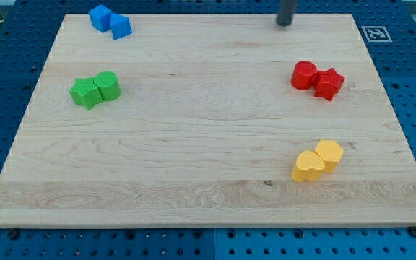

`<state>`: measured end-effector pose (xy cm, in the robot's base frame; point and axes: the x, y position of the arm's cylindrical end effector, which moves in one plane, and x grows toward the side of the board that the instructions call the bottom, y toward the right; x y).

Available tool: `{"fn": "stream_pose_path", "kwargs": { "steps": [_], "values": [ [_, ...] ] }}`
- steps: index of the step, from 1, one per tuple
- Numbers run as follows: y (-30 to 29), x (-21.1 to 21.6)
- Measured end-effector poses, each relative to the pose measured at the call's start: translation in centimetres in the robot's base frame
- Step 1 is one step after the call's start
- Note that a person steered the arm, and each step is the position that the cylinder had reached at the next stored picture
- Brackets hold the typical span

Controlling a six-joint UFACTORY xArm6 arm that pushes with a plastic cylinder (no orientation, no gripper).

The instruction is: Slightly move the red blocks to the left

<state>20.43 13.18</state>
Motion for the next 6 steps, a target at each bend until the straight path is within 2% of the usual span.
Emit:
{"fn": "stream_pose_path", "kwargs": {
  "steps": [1, 3, 6],
  "values": [
    [-3.6, 1.4],
    [-13.9, 7.1],
    [-33.0, 8.1]
  ]
}}
